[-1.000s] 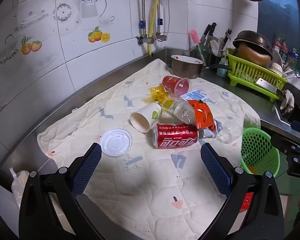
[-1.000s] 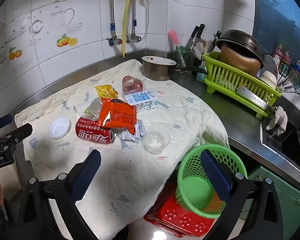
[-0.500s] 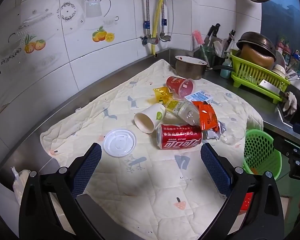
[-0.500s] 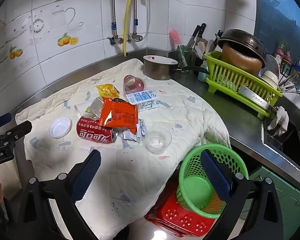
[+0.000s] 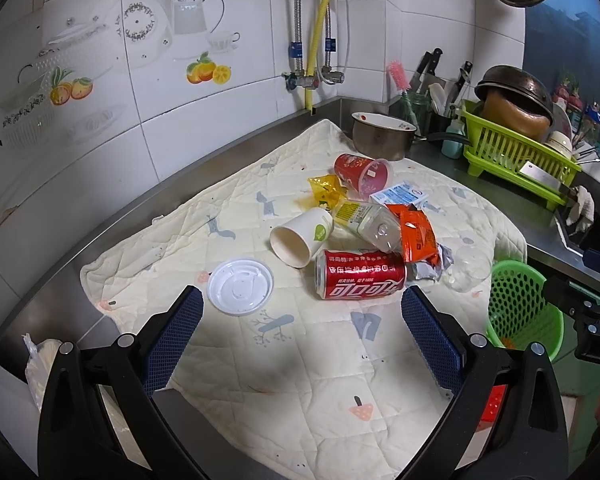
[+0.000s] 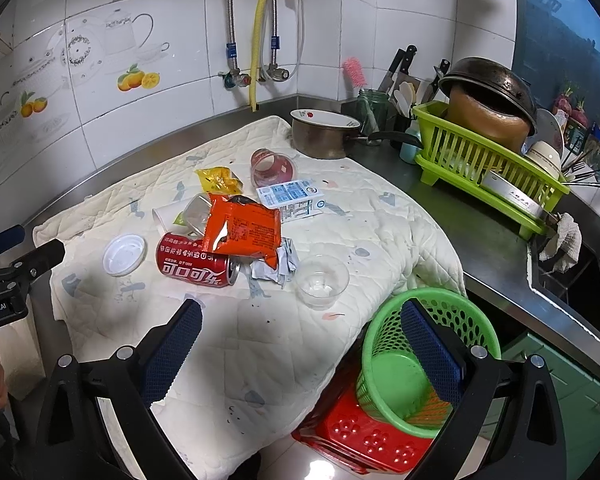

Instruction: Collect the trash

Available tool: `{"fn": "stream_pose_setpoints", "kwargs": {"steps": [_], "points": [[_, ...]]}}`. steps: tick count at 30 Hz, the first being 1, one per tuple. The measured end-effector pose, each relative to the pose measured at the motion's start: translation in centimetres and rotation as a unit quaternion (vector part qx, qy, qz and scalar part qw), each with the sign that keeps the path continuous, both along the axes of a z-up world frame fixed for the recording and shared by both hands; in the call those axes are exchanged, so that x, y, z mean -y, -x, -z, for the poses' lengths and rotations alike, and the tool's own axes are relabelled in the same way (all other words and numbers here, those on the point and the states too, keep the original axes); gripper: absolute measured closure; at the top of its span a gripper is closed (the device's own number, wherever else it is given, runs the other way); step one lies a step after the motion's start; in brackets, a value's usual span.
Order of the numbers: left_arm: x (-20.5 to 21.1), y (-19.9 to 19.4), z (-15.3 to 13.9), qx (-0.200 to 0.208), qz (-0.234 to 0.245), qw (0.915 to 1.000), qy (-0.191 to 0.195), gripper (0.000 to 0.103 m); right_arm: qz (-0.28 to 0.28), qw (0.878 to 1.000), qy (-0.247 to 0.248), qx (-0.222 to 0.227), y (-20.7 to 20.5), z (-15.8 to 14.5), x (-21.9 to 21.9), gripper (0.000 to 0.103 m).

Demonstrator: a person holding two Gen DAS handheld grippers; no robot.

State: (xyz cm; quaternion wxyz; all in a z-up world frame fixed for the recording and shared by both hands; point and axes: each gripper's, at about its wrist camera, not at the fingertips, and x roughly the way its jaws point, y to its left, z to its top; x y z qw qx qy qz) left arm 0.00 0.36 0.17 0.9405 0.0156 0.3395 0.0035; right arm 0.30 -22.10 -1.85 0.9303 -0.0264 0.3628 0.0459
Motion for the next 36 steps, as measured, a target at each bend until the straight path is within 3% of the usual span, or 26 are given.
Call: {"fn": "stream_pose_setpoints", "kwargs": {"steps": [36], "points": [[-0.79,-0.22,-0.18,0.004,-0.011,0.9999,0.01,0.005,-0.004,1.0,-0.004,0.003,-0.23,0.06,-0.37,0.007]]}}
